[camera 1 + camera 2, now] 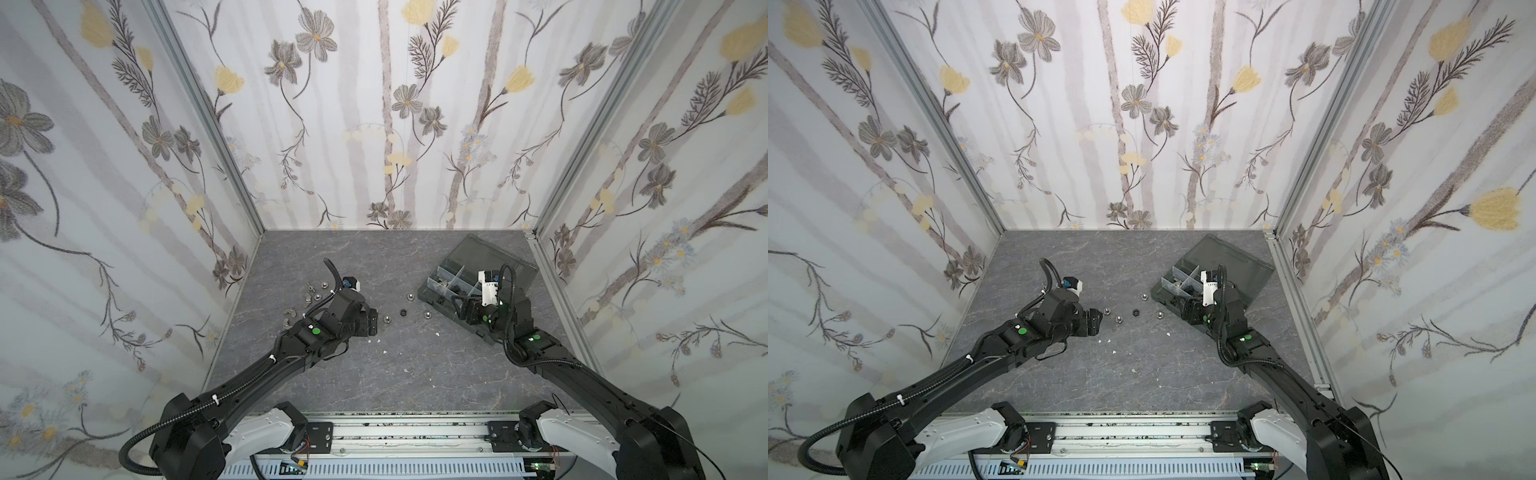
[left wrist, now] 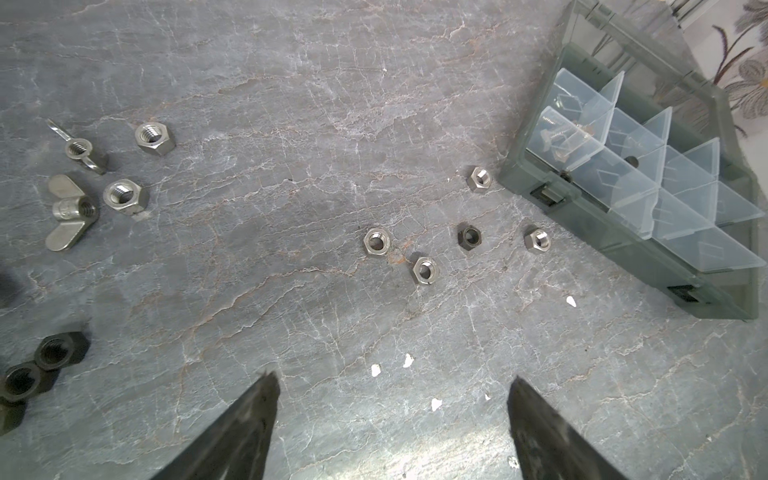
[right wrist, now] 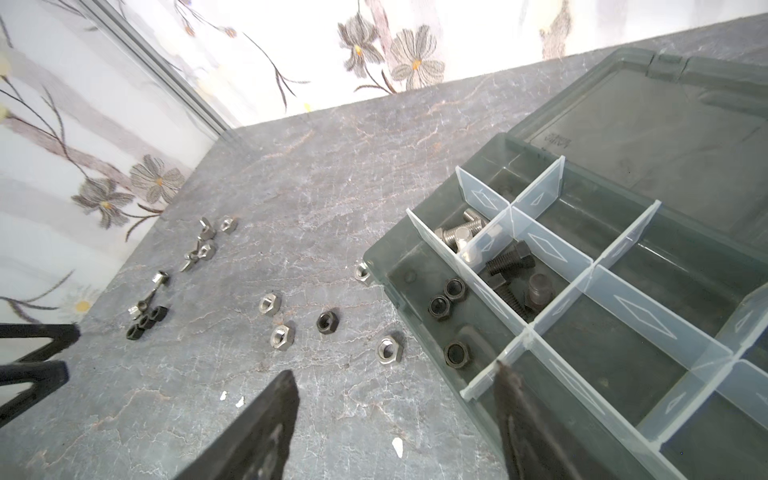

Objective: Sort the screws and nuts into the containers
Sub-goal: 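Withdraw the right gripper while the left gripper reaches to a black hex nut, then lower the left gripper onto the black hex nut and close it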

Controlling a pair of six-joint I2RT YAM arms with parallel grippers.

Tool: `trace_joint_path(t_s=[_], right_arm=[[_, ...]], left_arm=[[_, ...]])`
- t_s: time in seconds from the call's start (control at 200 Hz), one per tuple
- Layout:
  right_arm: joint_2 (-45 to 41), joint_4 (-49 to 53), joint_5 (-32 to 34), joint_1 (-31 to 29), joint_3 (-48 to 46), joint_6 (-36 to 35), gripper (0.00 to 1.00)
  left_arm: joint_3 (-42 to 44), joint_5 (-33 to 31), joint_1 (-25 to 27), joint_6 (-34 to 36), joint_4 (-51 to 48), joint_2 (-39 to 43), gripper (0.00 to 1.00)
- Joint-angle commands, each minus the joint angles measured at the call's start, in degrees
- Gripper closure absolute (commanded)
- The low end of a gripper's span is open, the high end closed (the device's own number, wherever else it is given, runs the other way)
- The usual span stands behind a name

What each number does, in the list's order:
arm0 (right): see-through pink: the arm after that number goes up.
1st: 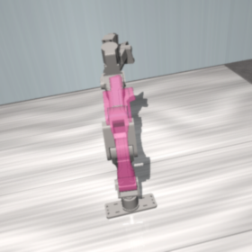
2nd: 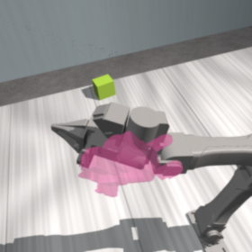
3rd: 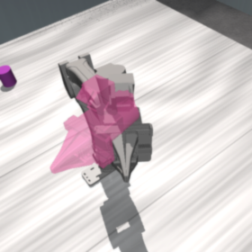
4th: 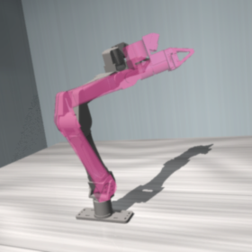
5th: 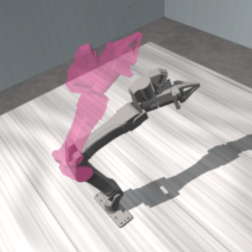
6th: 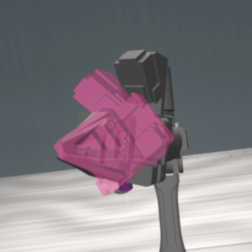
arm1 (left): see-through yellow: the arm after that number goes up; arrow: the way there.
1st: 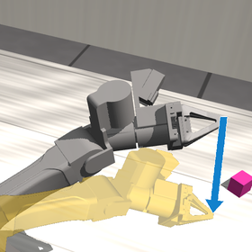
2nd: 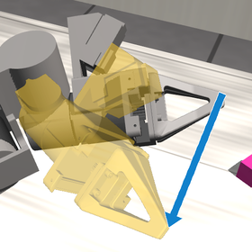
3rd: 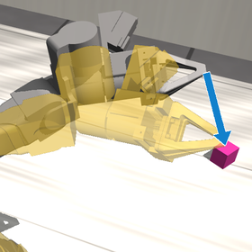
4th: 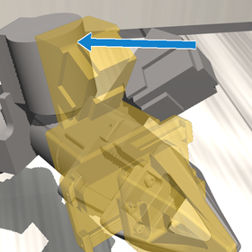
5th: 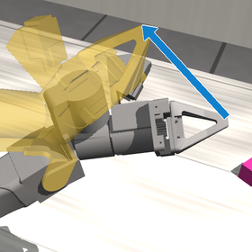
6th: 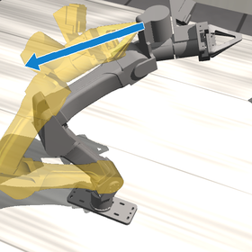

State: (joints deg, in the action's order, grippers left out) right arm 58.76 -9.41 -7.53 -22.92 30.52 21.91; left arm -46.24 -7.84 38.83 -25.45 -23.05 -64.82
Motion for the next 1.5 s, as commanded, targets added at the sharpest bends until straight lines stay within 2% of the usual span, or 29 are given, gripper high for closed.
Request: trace_joint_path(t_s=[0.0,0.395,0.56,0.619,1.094,1.494], right_arm=[[-2.1,-6.0,-0.3,0.0,-2.1,0.1,0.18],[-4.6,-11.6,-1.3,0.0,-7.3,2.7,0.14],[-7.1,-12.7,-0.9,0.0,-8.9,3.1,0.07],[-7.5,-12.6,-1.1,0.0,-9.0,3.2,0.0],[-10.8,-12.9,0.0,0.0,-10.1,4.7,0.0],[-12.7,-14.7,-0.1,0.1,-11.9,6.6,0.0]], left_arm=[[-1.8,-1.1,0.0,1.7,-2.5,-1.9,0.16],[-8.1,-0.3,0.5,2.0,-2.4,-12.7,0.25],[-11.2,-0.4,1.6,1.9,-1.9,-18.4,0.27],[-12.5,-0.6,2.1,1.9,-1.8,-20.7,0.28],[-24.7,-0.5,4.8,2.4,-1.7,-37.5,0.39],[-31.8,-0.3,6.0,1.9,-2.8,-45.6,0.45]])
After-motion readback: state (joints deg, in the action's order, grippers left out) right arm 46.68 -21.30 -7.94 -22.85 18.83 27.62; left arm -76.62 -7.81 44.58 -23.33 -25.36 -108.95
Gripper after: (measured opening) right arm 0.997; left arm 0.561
